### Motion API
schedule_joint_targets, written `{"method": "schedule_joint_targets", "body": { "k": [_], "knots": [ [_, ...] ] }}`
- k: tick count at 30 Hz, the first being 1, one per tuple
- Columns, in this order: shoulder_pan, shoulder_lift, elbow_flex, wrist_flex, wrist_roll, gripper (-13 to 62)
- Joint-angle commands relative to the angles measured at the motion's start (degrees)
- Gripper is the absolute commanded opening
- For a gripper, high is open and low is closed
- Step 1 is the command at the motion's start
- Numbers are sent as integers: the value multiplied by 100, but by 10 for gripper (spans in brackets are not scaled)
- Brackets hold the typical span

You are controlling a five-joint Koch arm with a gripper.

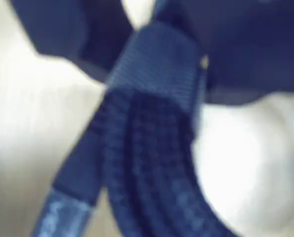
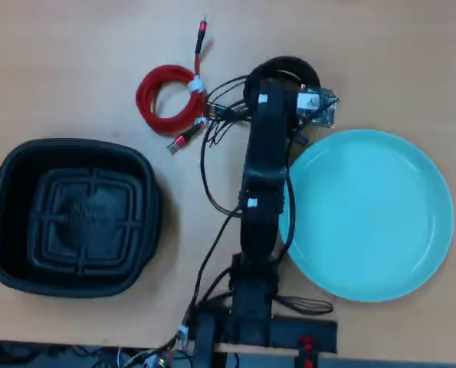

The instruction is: Put a black charging cable in a black bowl and put a red charging cable in a green bowl

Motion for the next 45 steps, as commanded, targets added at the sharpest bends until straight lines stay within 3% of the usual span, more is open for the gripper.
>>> {"method": "schedule_joint_targets", "body": {
  "k": [1, 21, 32, 40, 45],
  "knots": [
    [-62, 334, -1020, 334, -26, -64],
    [-255, 1116, -1687, 1310, -457, -64],
    [-255, 2865, 404, 967, -598, -63],
    [-255, 4693, 2839, -343, -598, -64],
    [-475, 5212, 3111, -589, -835, -63]
  ]
}}
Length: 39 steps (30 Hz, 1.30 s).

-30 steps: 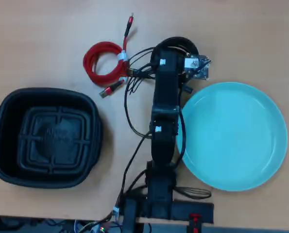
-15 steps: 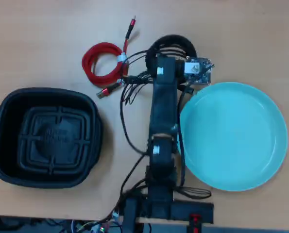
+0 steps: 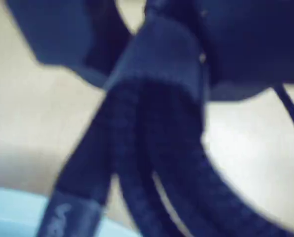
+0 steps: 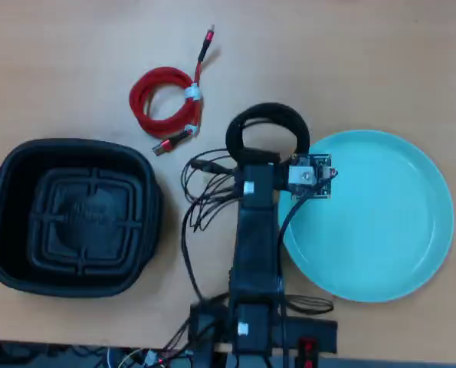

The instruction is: Put a black charging cable in a black bowl and put a red charging cable in a green bowl

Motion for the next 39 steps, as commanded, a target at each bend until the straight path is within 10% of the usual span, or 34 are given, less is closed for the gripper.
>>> {"method": "schedule_joint_targets", "body": {
  "k": [1, 39],
  "knots": [
    [-211, 510, -457, -589, -308, -63],
    [-3727, 1266, -3533, -800, -598, -64]
  ]
}}
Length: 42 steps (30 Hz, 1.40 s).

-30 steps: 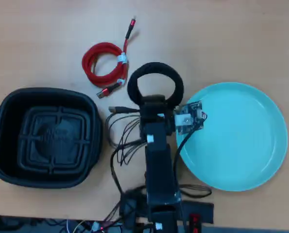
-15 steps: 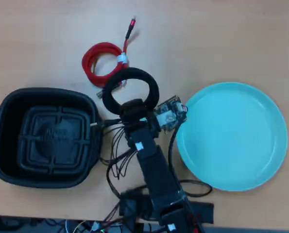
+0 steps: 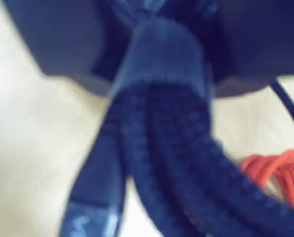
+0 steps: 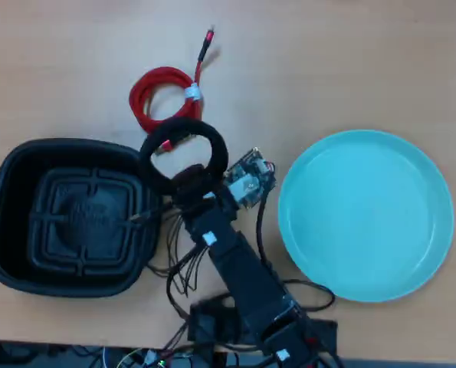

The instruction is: Put a black charging cable in a black bowl and put a red charging cable in a green bowl

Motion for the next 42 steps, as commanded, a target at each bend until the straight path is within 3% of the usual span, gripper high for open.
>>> {"method": "schedule_joint_targets", "body": {
  "k": [1, 19, 30, 42],
  "knots": [
    [-316, 255, -3551, -844, -35, -64],
    [-2689, 158, -3437, -2083, -9, -64],
    [-3111, -1274, -3560, -3533, -97, -65],
    [-3551, -2443, -4632, -3586, -114, -65]
  ]
}}
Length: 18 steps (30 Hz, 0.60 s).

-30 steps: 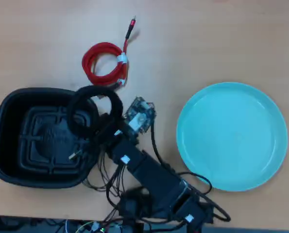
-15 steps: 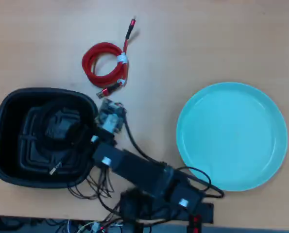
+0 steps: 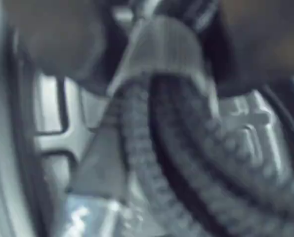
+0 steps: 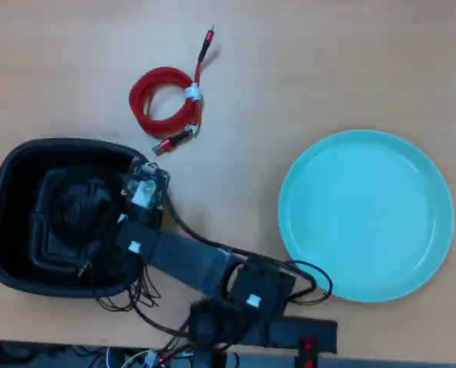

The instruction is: Put a black charging cable in a black bowl and put a red charging cable in a green bowl

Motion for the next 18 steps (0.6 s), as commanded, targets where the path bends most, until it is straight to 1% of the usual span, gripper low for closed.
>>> {"method": "schedule_joint_targets", "body": {
  "k": [1, 6, 11, 18],
  "knots": [
    [-114, -53, -4667, -914, -88, -64],
    [-237, -255, -4579, -879, -26, -64],
    [-255, -686, -4667, -993, 18, -64],
    [-519, -712, -4605, -1081, 44, -55]
  ]
}}
